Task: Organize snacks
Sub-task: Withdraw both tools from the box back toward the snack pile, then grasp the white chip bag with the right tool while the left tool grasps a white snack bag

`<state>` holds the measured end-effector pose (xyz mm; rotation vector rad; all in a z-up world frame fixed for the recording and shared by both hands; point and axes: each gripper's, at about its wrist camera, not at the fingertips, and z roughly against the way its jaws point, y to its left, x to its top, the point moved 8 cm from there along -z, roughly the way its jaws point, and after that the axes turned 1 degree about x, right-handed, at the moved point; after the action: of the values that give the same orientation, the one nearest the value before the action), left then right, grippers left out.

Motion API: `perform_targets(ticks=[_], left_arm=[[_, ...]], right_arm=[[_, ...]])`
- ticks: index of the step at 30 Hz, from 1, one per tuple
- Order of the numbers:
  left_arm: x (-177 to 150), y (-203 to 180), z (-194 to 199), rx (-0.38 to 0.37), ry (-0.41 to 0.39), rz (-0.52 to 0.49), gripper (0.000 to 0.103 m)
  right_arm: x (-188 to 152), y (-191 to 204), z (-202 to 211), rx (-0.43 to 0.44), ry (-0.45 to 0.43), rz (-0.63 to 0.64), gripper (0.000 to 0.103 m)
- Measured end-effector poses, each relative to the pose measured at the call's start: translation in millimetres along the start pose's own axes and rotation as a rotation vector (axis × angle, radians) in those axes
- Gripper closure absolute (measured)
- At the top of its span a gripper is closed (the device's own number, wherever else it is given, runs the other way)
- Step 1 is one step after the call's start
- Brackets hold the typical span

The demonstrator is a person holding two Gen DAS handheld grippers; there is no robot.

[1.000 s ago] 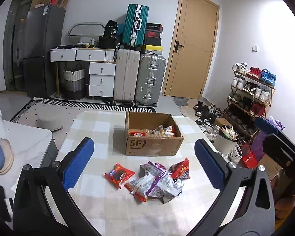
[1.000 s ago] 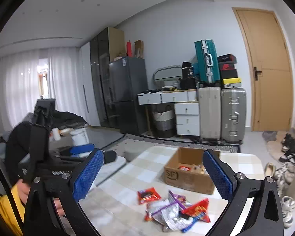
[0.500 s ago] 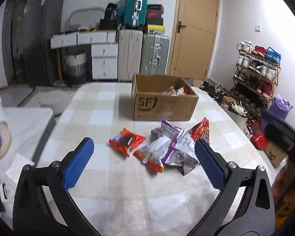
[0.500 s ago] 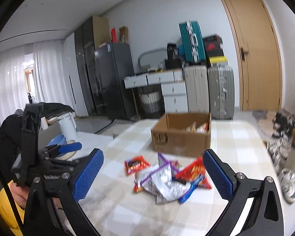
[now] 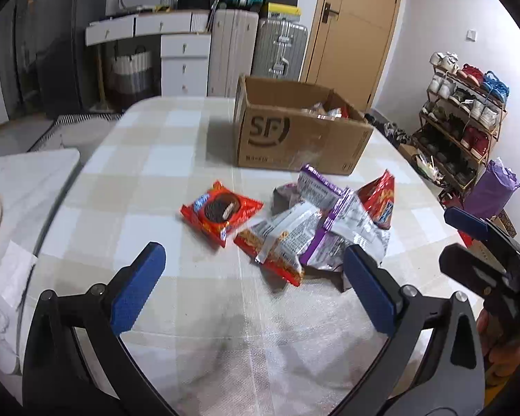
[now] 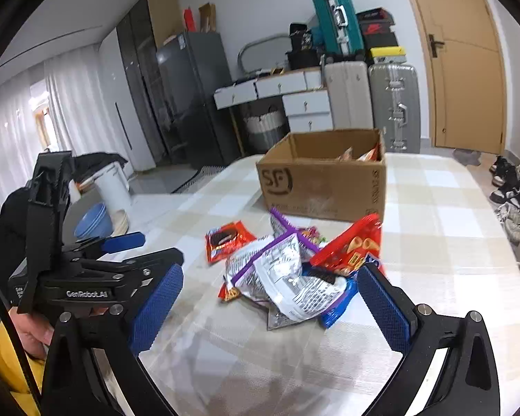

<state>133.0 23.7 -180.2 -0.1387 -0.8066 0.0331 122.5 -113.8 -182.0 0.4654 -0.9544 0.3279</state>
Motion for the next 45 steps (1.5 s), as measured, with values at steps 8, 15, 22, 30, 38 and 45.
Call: perform_targets(ticks=[8, 15, 22, 30, 38, 45], left_arm=[[-3, 1, -27, 0.015, 0.028, -0.013, 0.001], [-8, 7, -51, 0.017, 0.076, -0.004, 0.001], [-10, 21, -75, 0.022, 0.11, 0.034, 0.001], [-13, 29, -91, 0.034, 0.133, 0.048, 0.001], [-16, 28, -91, 0.05, 0.144, 0.039, 0.001], [-16, 20, -86, 0.052, 0.144, 0.023, 0.001]], right_arm=[[-7, 5, -30, -0.004, 0.067, 0.092, 0.001], [-12, -1, -62, -0.03, 0.132, 0.158, 0.003], [-21, -6, -96, -0.033, 0.223, 0.202, 0.04], [-25, -4, -101, -0.002, 0.231, 0.226, 0.051], [-24, -9, -87, 0.052, 0.174, 0.142, 0.063], [-14, -18, -56, 0.133, 0.068, 0.018, 0.063]])
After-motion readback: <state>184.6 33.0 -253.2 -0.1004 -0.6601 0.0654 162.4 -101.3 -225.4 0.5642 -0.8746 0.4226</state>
